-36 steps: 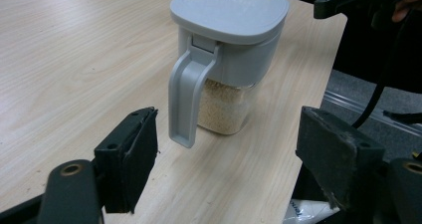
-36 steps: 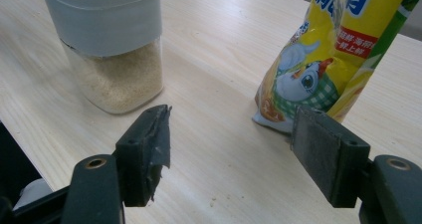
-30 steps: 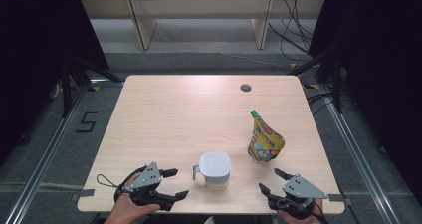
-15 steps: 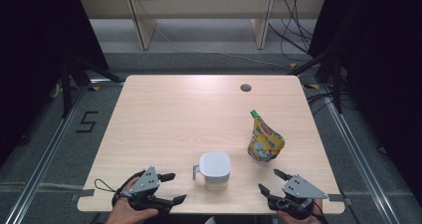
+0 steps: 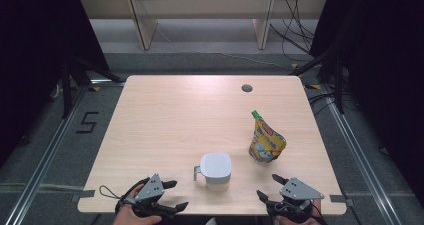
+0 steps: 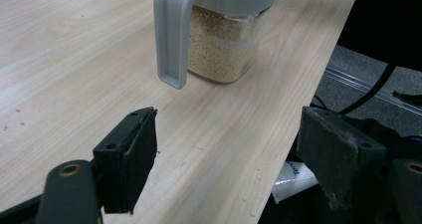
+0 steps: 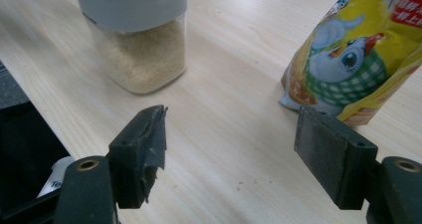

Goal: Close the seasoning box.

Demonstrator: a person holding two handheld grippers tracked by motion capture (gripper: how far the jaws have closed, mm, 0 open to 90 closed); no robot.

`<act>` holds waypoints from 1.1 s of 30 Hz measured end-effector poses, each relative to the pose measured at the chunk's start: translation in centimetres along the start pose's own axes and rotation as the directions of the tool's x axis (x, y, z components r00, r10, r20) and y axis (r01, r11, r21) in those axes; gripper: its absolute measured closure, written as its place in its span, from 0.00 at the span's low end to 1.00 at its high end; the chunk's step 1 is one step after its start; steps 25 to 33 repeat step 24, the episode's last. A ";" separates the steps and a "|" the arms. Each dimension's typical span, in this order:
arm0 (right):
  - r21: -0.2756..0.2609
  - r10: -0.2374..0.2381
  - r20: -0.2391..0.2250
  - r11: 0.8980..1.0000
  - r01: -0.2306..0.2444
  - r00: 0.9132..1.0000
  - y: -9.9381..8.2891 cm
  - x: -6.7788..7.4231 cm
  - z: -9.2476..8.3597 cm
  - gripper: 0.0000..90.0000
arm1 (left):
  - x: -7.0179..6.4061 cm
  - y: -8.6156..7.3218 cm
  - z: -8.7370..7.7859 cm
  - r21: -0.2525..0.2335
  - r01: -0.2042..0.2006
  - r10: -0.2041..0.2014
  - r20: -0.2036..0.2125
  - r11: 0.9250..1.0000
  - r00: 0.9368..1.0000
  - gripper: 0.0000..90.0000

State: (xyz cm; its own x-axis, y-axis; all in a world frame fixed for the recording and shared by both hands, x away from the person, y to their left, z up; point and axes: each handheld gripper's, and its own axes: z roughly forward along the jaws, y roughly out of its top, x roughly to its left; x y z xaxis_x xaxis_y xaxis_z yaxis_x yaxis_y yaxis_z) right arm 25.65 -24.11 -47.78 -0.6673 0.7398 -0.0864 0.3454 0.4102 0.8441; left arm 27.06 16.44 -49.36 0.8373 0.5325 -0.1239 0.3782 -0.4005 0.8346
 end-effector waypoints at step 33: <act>0.032 -0.022 -0.011 0.999 0.022 1.000 -0.2 0.4 0.3 0.33 | 0.2 -0.1 0.2 0.009 0.002 -0.002 -0.002 1.000 1.000 0.26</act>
